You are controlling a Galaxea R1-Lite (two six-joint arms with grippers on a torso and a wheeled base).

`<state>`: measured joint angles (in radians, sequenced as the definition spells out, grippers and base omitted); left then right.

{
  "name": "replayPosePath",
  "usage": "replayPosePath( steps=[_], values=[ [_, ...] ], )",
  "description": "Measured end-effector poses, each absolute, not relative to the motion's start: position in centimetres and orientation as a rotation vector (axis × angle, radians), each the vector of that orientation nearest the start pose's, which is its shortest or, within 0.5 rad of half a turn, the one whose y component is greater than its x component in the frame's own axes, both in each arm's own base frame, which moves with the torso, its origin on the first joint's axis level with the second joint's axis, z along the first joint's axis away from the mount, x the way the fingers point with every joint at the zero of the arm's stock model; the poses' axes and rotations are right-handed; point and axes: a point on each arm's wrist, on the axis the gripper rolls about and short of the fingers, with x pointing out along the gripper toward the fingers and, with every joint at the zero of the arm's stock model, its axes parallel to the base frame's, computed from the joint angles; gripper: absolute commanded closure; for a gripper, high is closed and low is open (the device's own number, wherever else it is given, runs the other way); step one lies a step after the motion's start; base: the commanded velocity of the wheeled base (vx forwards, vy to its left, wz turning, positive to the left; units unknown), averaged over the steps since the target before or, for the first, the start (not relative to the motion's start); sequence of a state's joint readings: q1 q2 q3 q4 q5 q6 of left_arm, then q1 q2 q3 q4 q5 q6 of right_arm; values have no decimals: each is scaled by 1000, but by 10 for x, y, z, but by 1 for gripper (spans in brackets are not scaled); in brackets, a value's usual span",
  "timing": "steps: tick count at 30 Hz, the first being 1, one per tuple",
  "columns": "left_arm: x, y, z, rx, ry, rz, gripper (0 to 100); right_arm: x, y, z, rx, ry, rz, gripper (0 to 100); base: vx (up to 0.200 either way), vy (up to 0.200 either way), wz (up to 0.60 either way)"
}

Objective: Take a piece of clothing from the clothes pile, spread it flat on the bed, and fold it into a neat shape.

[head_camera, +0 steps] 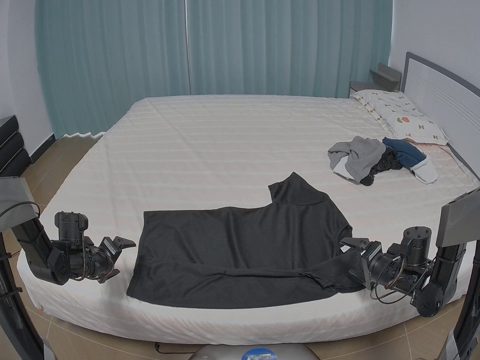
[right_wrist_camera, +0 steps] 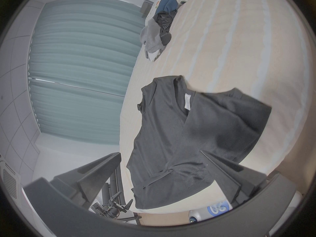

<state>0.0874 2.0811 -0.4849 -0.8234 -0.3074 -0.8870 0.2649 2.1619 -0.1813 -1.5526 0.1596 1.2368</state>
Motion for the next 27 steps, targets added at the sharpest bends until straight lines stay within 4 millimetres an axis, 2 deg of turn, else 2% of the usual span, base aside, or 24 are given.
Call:
replayPosePath(
  steps=[27],
  values=[
    [294,11,21,-1056,775,131,0,250,70,18,1179,622,97,0,0,0,0]
  ],
)
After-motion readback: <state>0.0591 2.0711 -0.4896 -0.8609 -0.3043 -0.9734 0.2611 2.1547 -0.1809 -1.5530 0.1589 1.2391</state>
